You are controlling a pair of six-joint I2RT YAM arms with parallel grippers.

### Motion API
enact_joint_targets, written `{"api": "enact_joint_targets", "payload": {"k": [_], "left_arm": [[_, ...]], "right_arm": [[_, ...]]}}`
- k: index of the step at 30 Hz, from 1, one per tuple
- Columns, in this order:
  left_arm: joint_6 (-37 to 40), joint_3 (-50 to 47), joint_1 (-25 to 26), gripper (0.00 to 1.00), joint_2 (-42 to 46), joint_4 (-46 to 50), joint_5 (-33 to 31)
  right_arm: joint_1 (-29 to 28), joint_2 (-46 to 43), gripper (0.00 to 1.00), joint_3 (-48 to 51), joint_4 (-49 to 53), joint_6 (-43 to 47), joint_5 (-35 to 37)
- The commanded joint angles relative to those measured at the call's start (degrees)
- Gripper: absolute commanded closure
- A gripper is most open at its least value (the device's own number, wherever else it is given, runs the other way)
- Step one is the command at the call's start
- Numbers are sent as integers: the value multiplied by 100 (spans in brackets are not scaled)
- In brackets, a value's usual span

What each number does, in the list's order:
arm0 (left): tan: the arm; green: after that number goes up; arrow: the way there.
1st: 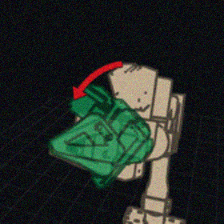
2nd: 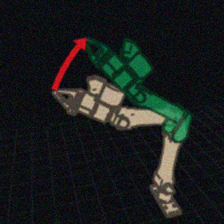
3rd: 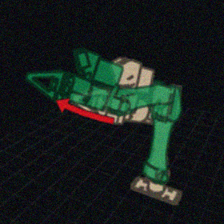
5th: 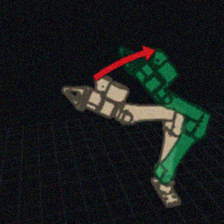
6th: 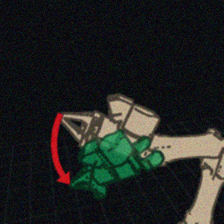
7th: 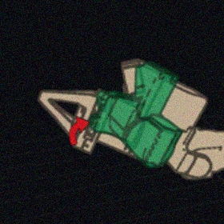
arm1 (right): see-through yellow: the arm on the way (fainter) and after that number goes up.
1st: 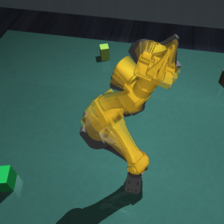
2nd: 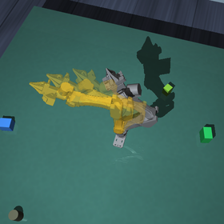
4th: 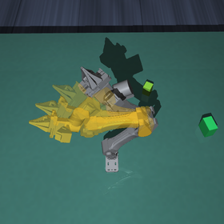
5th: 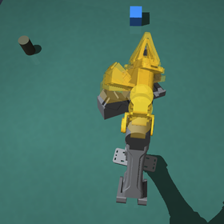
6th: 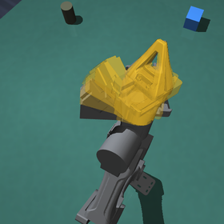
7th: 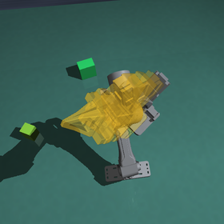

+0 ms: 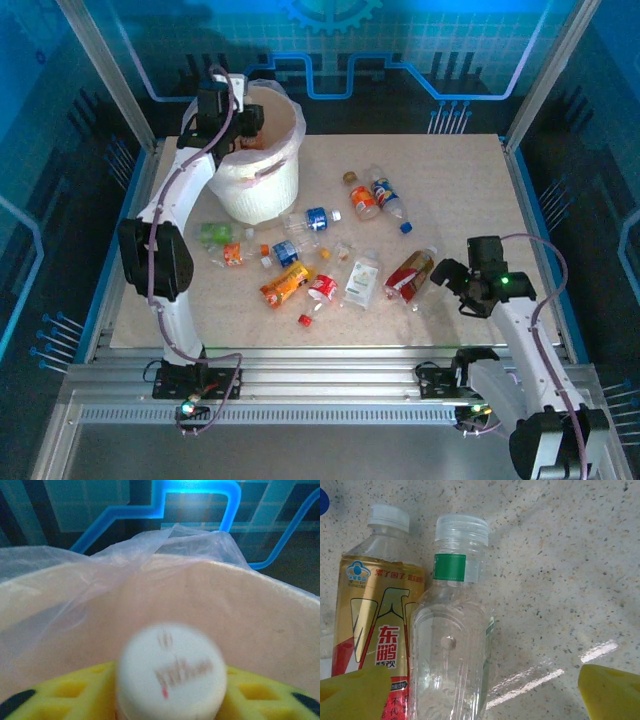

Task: Put the plastic bottles in the bin

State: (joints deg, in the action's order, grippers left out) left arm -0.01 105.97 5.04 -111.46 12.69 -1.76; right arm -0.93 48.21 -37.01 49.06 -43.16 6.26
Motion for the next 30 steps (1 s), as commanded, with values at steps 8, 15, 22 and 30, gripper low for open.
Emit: {"api": "enact_joint_targets", "payload": {"k": [8, 15, 22, 30], "left_arm": [[-51, 32, -53, 24, 156, 135, 24], [-341, -76, -47, 8, 688, 207, 357], [-974, -439, -47, 1, 1536, 333, 911], [-1886, -1267, -30, 1, 2573, 147, 1811]], "right_arm": [[93, -31, 5, 414, -390, -202, -458], [93, 15, 8, 610, -585, -335, -695], [91, 189, 12, 704, -844, -376, -966], [60, 279, 17, 731, -985, -360, -1129]]}}
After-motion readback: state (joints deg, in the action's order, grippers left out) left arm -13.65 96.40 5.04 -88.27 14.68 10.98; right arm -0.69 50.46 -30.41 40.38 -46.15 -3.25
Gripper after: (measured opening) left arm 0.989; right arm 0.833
